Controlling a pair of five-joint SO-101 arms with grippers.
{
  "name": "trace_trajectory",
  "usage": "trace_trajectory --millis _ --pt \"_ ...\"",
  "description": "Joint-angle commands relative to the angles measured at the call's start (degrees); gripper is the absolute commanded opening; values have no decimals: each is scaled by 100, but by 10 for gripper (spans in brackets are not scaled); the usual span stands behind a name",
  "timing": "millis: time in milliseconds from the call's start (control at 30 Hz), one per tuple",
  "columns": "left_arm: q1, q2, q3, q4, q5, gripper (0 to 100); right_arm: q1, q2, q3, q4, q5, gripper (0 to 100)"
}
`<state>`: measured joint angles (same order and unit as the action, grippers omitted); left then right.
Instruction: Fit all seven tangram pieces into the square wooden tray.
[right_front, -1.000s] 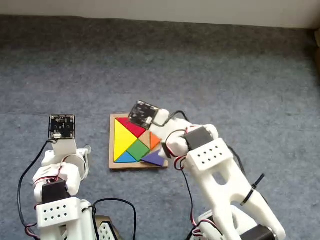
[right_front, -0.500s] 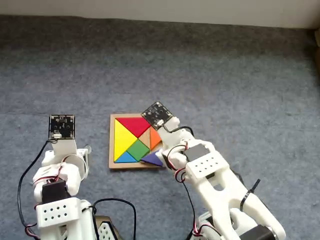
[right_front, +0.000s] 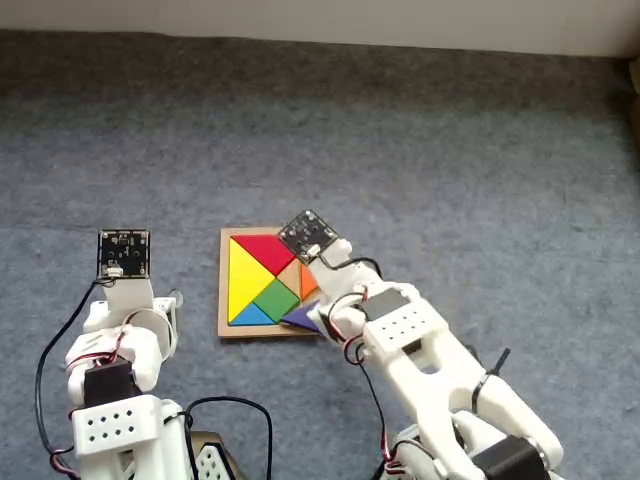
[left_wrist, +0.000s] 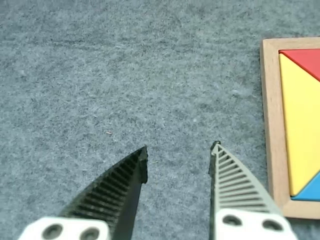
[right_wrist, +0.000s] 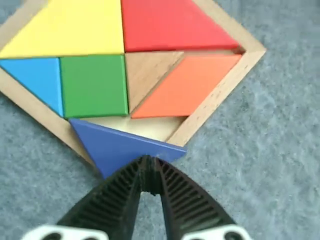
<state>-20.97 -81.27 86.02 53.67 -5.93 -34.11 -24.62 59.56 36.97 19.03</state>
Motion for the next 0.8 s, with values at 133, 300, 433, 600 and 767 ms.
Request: trace_trajectory --millis 133,300,433,600,767 --pt "-48 -66 -40 -70 -62 207 -66 699 -391 -75 -18 4" --pt "-48 -66 -40 -70 -62 207 -66 725 -435 -629 0 4" --pt "-40 -66 -40 -70 -62 207 -75 734 -435 -1042 9 4" --pt "-40 -66 -31 -70 -62 207 -40 725 -426 -1033 18 4" --pt "-40 -66 -31 -70 -62 207 -57 655 -418 -1015 299 4"
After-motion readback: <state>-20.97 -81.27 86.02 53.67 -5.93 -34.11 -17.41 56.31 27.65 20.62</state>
